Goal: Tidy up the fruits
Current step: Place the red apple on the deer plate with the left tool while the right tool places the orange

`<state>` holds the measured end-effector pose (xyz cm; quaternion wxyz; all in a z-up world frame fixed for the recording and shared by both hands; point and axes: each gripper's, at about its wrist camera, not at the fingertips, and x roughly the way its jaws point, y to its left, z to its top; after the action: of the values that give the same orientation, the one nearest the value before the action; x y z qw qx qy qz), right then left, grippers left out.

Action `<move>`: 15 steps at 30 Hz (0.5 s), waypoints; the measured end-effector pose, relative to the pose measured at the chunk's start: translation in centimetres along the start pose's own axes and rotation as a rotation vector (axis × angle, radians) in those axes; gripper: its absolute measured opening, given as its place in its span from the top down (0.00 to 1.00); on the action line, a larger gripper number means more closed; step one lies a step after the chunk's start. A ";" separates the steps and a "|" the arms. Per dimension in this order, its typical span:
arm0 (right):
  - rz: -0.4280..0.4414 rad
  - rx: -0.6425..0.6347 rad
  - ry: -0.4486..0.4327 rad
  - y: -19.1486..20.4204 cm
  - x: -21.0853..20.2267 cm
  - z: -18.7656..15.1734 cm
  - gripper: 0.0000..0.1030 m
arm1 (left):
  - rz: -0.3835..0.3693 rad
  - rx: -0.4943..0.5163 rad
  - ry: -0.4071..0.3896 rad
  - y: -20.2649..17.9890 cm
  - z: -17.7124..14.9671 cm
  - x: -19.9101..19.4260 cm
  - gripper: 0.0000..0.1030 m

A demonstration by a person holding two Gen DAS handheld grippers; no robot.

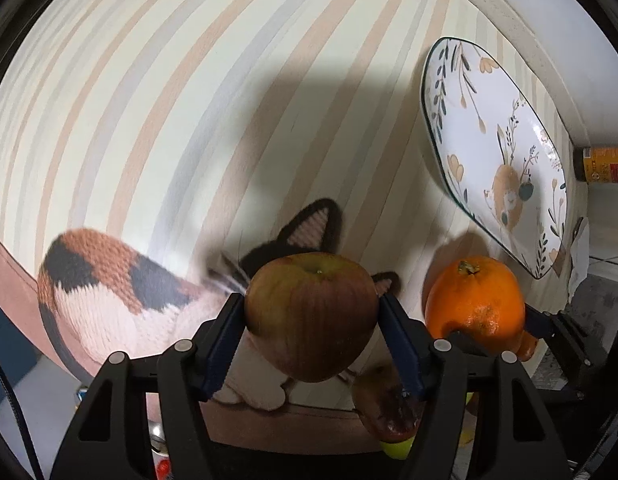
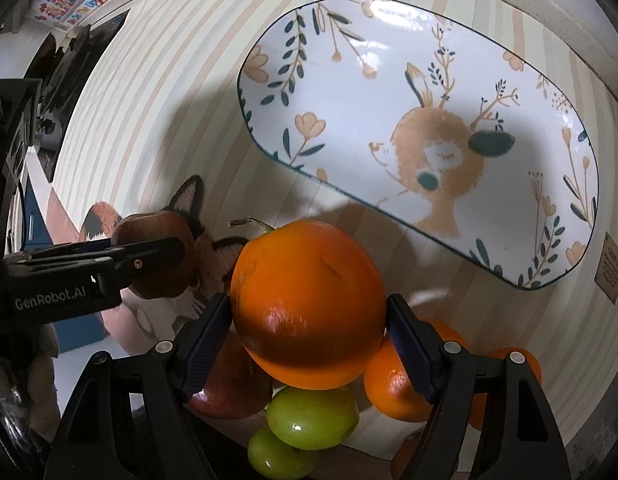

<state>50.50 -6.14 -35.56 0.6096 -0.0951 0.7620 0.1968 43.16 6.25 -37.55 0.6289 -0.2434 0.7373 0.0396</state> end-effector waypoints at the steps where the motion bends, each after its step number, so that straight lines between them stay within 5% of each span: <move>1: -0.003 0.000 0.003 0.1 0.0 0.1 0.22 | 0.006 0.005 -0.001 0.0 0.2 -0.1 0.36; 15: -0.009 0.076 -0.007 0.0 -0.6 -0.2 0.23 | 0.050 0.084 -0.084 -3.1 1.0 -3.2 0.37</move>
<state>50.42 -6.32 -34.95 0.6161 -0.0747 0.7665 0.1654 45.62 4.90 -33.94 0.6678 -0.1965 0.7171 0.0346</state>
